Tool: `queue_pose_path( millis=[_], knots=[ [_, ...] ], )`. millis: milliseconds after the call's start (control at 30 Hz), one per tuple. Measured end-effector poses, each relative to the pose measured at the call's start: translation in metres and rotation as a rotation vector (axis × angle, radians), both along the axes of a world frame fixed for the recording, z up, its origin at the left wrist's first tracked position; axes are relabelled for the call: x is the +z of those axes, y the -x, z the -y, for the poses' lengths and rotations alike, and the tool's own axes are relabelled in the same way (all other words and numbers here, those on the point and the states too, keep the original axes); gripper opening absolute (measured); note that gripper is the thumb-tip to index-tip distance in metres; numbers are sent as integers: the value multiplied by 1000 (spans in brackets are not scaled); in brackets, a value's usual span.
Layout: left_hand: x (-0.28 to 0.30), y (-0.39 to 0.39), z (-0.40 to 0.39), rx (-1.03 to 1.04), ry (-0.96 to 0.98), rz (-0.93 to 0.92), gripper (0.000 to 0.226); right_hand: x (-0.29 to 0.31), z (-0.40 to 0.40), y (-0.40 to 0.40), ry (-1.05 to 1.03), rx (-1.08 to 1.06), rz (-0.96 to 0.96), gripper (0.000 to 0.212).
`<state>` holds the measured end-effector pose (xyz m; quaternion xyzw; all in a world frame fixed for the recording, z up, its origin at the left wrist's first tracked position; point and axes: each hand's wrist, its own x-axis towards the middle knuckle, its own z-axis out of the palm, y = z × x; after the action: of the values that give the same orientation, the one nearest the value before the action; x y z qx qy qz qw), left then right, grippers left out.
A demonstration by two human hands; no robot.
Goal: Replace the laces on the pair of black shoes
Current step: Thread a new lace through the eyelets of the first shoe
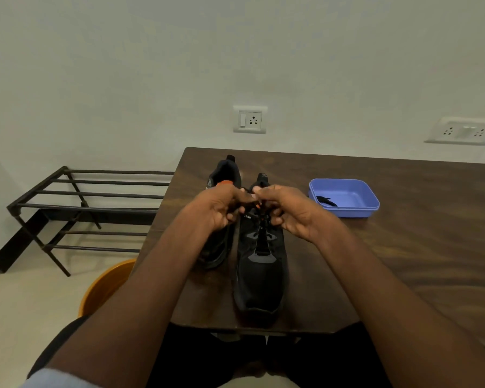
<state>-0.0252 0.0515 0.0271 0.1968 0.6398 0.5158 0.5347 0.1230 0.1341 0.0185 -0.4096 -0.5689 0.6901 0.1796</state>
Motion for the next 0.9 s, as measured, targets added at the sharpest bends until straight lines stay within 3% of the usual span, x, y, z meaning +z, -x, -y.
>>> queue_pose_path(
  millis=[100, 300, 433, 533, 633, 767, 900],
  knots=[
    [-3, 7, -1, -18, 55, 142, 10, -3, 6, -4, -96, 93, -27, 23],
    [-3, 3, -1, -64, 59, 140, 11, -8, 23, -6, -458, -180, -21, 11],
    [-3, -6, 1, 25, 38, 109, 16, -19, 31, -11, -510, -377, 114, 15],
    [-9, -11, 6, 138, 22, -13, 17, -24, 32, -21, -395, -539, 156, 14],
    [-18, -17, 10, 241, 0, -86, 14, -27, 29, -29, -153, -700, 137, 11],
    [-32, -18, 7, 372, -22, -260, 17, -21, 29, -37, 247, -866, -14, 9],
    [-37, -17, 4, 476, -39, -272, 21, -19, 20, -39, 528, -933, -221, 13]
  ],
)
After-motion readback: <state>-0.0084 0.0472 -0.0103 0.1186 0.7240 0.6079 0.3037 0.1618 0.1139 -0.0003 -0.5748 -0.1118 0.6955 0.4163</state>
